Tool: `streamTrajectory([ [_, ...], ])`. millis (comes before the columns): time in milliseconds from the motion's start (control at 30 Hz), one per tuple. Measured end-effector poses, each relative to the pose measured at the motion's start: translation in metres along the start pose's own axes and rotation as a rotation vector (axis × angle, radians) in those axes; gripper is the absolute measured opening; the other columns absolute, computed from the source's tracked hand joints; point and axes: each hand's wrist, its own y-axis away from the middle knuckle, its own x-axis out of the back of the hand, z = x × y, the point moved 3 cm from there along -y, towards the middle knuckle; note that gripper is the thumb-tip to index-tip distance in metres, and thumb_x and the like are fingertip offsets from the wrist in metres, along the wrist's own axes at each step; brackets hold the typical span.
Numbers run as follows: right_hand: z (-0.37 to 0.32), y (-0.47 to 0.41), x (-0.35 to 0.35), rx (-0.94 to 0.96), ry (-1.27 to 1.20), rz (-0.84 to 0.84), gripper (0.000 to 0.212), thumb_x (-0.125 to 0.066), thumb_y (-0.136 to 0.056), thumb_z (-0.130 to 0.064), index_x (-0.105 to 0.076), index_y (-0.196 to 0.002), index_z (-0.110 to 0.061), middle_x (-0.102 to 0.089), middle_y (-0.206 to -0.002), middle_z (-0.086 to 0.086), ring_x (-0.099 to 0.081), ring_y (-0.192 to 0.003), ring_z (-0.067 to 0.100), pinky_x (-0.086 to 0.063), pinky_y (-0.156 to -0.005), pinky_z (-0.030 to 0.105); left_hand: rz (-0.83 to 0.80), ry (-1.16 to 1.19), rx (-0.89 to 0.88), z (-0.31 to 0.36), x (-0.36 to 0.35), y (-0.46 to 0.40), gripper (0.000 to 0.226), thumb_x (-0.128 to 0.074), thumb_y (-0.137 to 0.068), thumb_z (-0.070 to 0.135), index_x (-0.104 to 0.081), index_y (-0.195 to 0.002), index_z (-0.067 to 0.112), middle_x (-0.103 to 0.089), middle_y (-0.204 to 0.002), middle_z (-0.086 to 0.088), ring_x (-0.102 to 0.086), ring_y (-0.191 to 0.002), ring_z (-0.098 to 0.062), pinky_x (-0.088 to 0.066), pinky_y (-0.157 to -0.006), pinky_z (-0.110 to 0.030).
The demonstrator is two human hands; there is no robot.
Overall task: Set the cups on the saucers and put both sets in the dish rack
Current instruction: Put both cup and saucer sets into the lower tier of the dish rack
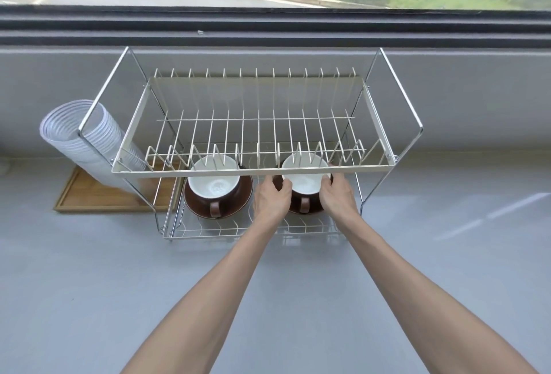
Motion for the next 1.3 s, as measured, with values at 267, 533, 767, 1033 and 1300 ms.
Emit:
streamTrajectory([
  [267, -0.01, 0.014, 0.006, 0.023, 0.084, -0.073, 0.042, -0.036, -0.102, -0.023, -0.04, -0.138, -0.003, -0.044, -0.144, 0.017, -0.04, -0.135, 0.034, -0.035, -0.11, 0.046, -0.177, -0.191, -0.08, 0.001, 0.02, 0.001, 0.048, -0.045, -0.097, 0.042, -0.052, -0.138, 0.018, -0.059, -0.138, -0.006, -0.054, -0.127, -0.028, -0.042, -0.103, -0.038],
  [533, -0.047, 0.054, 0.003, 0.353, 0.459, 0.05, 0.035, -0.047, -0.097, -0.025, -0.058, -0.124, -0.005, -0.059, -0.126, 0.018, -0.046, -0.124, 0.035, -0.038, -0.103, 0.045, -0.407, -0.288, -0.158, -0.004, 0.071, 0.014, 0.048, -0.051, -0.094, 0.049, -0.054, -0.137, 0.027, -0.059, -0.135, -0.005, -0.06, -0.108, -0.019, -0.05, -0.099, -0.038],
  [767, -0.073, 0.085, -0.03, 0.495, 0.711, -0.129, 0.037, -0.043, -0.097, -0.03, -0.06, -0.128, -0.016, -0.062, -0.126, 0.009, -0.055, -0.118, 0.032, -0.042, -0.101, 0.042, -0.487, -0.531, -0.113, -0.015, 0.139, 0.018, 0.037, -0.048, -0.1, 0.045, -0.06, -0.125, 0.02, -0.07, -0.106, -0.004, -0.067, -0.09, -0.021, -0.053, -0.072, -0.029],
  [1033, -0.093, 0.084, -0.074, 0.737, 0.806, 0.014, 0.048, -0.044, -0.1, -0.043, -0.044, -0.141, -0.018, -0.044, -0.148, 0.015, -0.048, -0.129, 0.036, -0.039, -0.099, 0.042, 0.13, -1.084, -0.32, -0.034, 0.17, 0.016, 0.051, -0.039, -0.101, 0.048, -0.046, -0.14, 0.016, -0.055, -0.134, -0.015, -0.051, -0.122, -0.034, -0.049, -0.087, -0.041],
  [1300, -0.094, 0.069, -0.104, 0.801, 0.653, 0.122, 0.061, -0.05, -0.099, -0.046, -0.041, -0.149, -0.014, -0.042, -0.15, 0.026, -0.035, -0.143, 0.04, -0.036, -0.112, 0.048, 0.407, -0.717, -0.492, -0.063, 0.148, -0.007, 0.064, -0.05, -0.098, 0.046, -0.04, -0.151, 0.012, -0.043, -0.152, -0.02, -0.049, -0.128, -0.039, -0.049, -0.091, -0.049],
])
